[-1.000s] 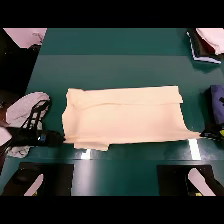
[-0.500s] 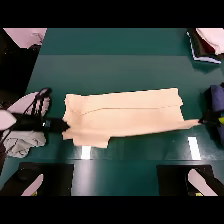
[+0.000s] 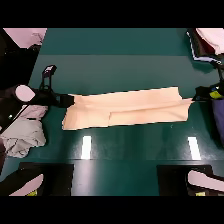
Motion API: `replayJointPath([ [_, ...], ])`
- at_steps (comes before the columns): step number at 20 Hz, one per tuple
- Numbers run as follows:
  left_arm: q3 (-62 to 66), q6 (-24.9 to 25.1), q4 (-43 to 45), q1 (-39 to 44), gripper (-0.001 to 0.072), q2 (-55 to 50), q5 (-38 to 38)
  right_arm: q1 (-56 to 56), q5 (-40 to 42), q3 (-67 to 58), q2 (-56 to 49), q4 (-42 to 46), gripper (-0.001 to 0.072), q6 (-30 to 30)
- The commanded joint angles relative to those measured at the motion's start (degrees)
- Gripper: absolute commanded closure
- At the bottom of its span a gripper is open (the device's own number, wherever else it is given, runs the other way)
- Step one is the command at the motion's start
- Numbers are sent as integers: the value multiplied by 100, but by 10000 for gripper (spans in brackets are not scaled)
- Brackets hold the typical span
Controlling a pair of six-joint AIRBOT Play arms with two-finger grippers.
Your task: Fold the shirts.
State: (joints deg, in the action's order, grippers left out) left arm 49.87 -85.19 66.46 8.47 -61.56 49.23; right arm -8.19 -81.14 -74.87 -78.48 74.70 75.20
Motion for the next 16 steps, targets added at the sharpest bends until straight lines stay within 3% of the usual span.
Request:
replayJointPath([
  [1,74,9,83,-7,678,-328,-730,118,20,-651,-754,-83,696,31],
  [6,74,-33,79,-7,677,-326,-1156,33,299,-1045,-1325,-1078,681,26],
  [8,74,-33,76,-7,676,-323,-1147,17,317,-1152,-1421,-1207,481,24],
  [9,74,-33,74,-7,676,-313,-1115,17,317,-1202,-1427,-1150,466,24],
  [10,114,-26,76,-7,619,-302,-1029,-11,310,-1257,-1423,-1152,466,24],
  [11,188,-28,79,-7,315,-302,-922,-66,304,-1325,-1423,-1152,466,22],
  [12,278,-28,81,-7,94,-302,-804,-114,297,-1386,-1423,-1154,466,24],
  [16,756,13,81,-7,101,-302,-179,-450,-197,-1451,-1425,-1165,466,-9],
])
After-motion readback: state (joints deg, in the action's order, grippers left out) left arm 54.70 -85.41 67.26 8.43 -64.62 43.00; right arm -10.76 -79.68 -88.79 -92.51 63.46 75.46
